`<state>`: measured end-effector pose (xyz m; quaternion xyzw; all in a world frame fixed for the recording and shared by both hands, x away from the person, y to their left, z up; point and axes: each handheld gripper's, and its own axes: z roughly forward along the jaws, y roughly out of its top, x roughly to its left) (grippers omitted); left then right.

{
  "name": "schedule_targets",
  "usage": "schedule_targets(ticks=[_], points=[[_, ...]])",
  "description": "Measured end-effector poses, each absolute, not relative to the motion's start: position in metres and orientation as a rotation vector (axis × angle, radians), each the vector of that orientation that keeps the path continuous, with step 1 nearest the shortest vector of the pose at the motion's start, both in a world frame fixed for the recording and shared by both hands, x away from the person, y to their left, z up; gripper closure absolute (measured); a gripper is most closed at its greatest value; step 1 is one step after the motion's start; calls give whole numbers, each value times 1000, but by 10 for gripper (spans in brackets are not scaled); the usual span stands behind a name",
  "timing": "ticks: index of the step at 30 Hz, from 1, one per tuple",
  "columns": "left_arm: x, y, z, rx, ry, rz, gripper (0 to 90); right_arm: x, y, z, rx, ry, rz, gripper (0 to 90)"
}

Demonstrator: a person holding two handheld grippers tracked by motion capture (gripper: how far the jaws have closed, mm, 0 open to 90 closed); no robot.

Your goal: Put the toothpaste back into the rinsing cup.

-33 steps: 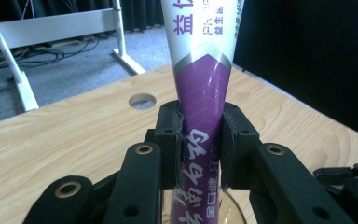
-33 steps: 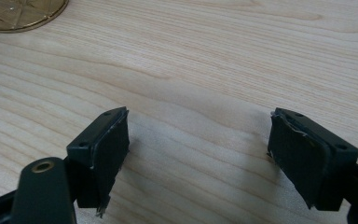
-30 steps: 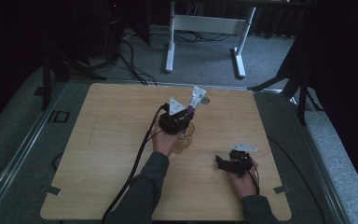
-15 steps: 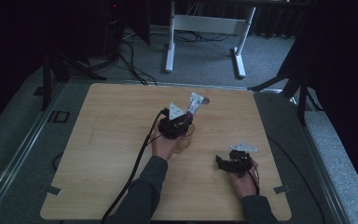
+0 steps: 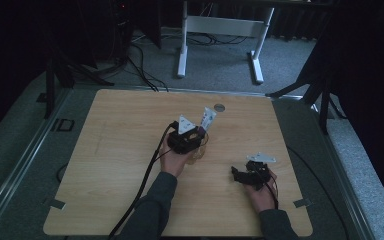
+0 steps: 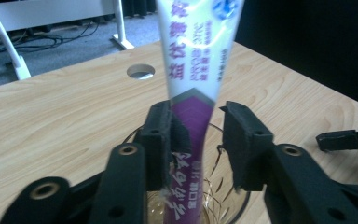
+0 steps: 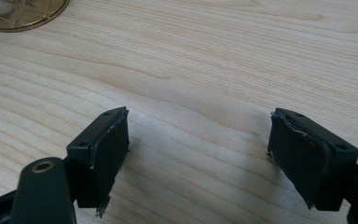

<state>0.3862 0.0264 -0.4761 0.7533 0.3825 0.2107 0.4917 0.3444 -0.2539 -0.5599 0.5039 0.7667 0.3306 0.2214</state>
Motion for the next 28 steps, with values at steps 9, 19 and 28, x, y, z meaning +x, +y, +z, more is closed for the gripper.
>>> schedule_targets(ticks=[9, 19, 28], points=[[366, 53, -477, 1796, 948, 510, 536, 344, -254, -560, 1391, 2119, 914, 203], [352, 101, -490, 1803, 1064, 497, 466, 344, -254, -560, 1389, 2120, 912, 204], [344, 144, -545, 1903, 1339, 482, 449, 344, -254, -560, 1393, 2120, 912, 204]])
